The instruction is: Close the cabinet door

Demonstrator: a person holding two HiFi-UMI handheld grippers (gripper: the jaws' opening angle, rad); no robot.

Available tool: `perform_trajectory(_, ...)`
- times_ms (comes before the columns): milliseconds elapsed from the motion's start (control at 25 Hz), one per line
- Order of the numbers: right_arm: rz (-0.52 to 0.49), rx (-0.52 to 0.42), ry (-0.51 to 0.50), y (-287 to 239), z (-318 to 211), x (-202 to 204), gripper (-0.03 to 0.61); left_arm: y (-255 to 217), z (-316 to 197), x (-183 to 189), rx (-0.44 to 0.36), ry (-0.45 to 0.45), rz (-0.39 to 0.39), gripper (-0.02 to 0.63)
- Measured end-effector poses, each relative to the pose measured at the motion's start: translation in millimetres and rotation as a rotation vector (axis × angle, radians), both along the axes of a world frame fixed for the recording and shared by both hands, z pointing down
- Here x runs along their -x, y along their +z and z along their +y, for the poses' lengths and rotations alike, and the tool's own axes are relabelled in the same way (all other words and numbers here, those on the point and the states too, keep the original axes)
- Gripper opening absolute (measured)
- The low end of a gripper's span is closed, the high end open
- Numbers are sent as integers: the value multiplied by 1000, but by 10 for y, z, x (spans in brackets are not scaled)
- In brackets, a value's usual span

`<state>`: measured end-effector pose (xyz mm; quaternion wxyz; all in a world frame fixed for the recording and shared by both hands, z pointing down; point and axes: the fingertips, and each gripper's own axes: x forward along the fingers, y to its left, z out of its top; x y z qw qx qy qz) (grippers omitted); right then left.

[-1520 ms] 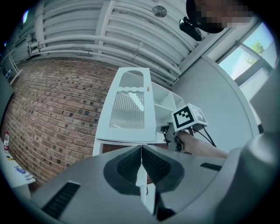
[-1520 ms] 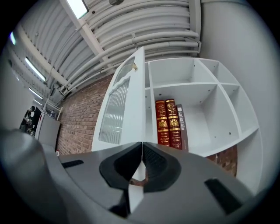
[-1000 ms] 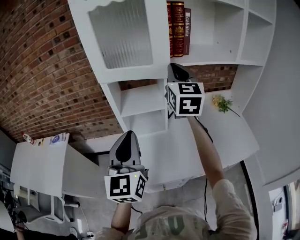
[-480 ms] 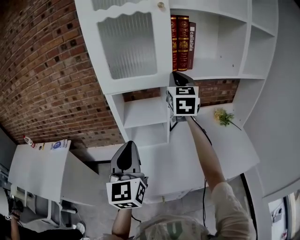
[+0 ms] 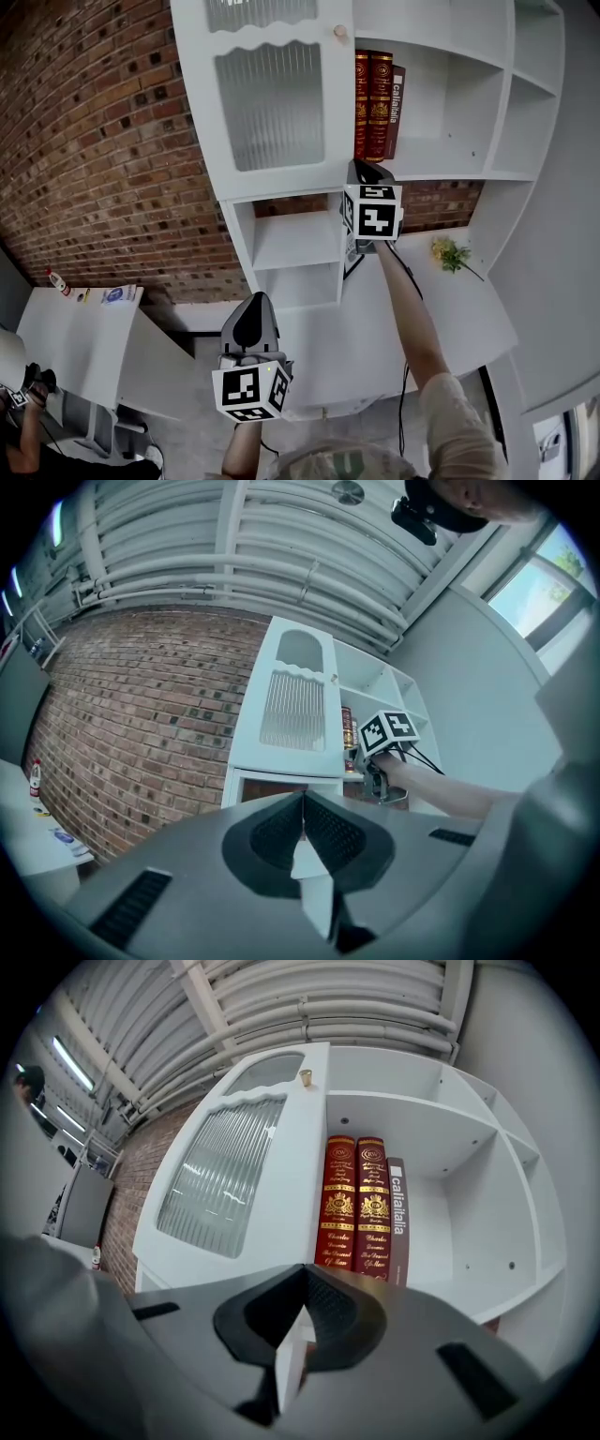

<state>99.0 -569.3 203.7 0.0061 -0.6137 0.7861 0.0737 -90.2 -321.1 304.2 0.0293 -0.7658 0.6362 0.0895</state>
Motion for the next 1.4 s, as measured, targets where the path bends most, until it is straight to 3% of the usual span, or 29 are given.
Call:
perform_trajectory(320,-13,14,-1,7,-5,1,15,17,21,-36,5,18,10,14)
perform_trajectory(520,-98,64,-27,21,-9,-2,15,-11,118,20,-5,13,22,14)
perform_trajectory(760,-72,57,-23,-54,101,10,17,-119,205,-17,-30,38,19,14)
perform_trajectory(880,-115,-45,-73,-314,519,57,17,-141,228,-82,-38,50,15,14)
perform_trajectory(1040,-175,-282,-149,-731,1534,80,15,-142,286,-97,-39,59,22,14)
perform_trajectory(1200,-134,-470,-176,-650,2569,51,17,-105,424,-122,-44,75,39,14)
perform_trajectory(1320,-67,-514,-145,-316,2978,18,16,-101,568,-131,-64,71,50,14)
perform_trajectory(1400,-37,-470,-141,-22,3084,40,17,-115,660,-138,-84,58,50,14)
